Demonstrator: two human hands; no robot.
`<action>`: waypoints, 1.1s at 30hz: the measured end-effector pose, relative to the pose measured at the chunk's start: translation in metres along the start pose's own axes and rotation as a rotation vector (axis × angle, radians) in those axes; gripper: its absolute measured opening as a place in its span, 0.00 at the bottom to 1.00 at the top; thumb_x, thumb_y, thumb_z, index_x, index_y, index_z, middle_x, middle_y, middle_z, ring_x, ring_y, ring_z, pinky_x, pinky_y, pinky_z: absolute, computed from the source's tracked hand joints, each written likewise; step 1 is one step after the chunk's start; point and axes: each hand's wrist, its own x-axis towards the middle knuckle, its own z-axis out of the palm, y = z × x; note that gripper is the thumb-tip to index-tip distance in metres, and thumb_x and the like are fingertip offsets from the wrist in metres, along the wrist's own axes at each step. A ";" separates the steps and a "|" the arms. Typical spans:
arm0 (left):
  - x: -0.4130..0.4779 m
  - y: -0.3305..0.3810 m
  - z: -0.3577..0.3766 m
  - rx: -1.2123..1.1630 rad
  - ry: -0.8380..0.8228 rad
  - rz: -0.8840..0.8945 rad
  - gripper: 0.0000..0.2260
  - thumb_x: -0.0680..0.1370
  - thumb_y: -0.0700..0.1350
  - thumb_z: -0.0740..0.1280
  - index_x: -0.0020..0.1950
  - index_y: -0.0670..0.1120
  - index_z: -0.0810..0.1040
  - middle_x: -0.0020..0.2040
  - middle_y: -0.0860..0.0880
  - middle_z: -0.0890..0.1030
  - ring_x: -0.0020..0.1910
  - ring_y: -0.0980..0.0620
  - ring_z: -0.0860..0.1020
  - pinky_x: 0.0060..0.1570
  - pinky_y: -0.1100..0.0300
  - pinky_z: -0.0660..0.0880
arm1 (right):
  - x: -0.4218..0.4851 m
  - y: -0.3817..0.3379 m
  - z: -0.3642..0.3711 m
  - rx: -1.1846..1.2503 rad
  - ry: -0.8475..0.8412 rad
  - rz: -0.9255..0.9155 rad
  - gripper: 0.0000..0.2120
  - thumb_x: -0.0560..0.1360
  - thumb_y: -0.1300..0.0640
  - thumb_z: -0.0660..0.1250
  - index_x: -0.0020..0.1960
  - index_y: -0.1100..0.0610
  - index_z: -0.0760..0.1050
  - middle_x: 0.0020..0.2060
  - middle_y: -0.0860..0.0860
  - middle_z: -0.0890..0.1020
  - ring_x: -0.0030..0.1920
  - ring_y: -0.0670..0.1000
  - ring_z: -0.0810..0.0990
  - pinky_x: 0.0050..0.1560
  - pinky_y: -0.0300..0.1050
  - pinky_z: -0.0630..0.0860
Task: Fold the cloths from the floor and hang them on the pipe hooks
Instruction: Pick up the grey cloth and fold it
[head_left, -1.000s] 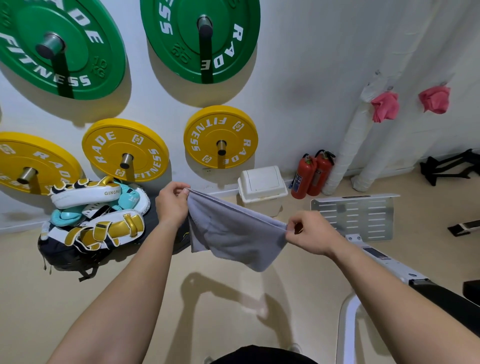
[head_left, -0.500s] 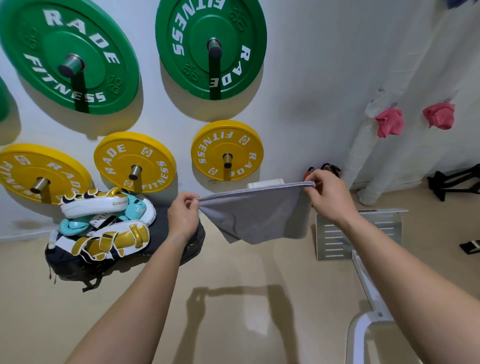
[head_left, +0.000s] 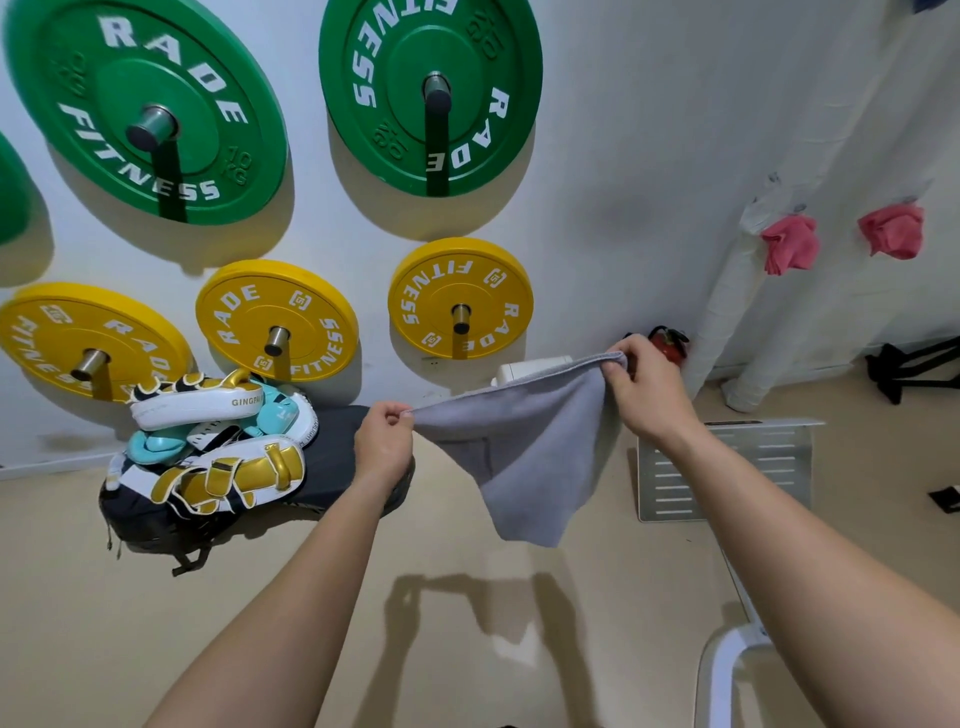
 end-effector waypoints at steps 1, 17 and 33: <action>-0.003 0.003 0.002 -0.011 -0.028 0.028 0.05 0.81 0.42 0.64 0.54 0.46 0.79 0.48 0.49 0.80 0.50 0.49 0.77 0.46 0.60 0.70 | 0.001 0.002 -0.002 0.010 0.048 0.015 0.03 0.81 0.57 0.62 0.50 0.55 0.74 0.46 0.52 0.80 0.49 0.55 0.76 0.47 0.46 0.68; -0.021 0.002 0.005 -0.137 0.195 0.015 0.01 0.79 0.45 0.67 0.49 0.49 0.77 0.39 0.54 0.80 0.48 0.46 0.80 0.49 0.56 0.75 | -0.042 0.032 0.030 0.101 0.177 0.411 0.08 0.74 0.55 0.69 0.39 0.59 0.78 0.34 0.53 0.82 0.39 0.56 0.79 0.38 0.44 0.70; -0.112 -0.010 0.057 -0.376 -0.214 -0.049 0.03 0.71 0.44 0.75 0.44 0.50 0.86 0.43 0.52 0.87 0.46 0.50 0.85 0.55 0.45 0.80 | -0.108 0.004 0.101 0.453 -0.187 0.254 0.05 0.73 0.52 0.72 0.42 0.42 0.84 0.39 0.44 0.86 0.44 0.48 0.85 0.51 0.58 0.82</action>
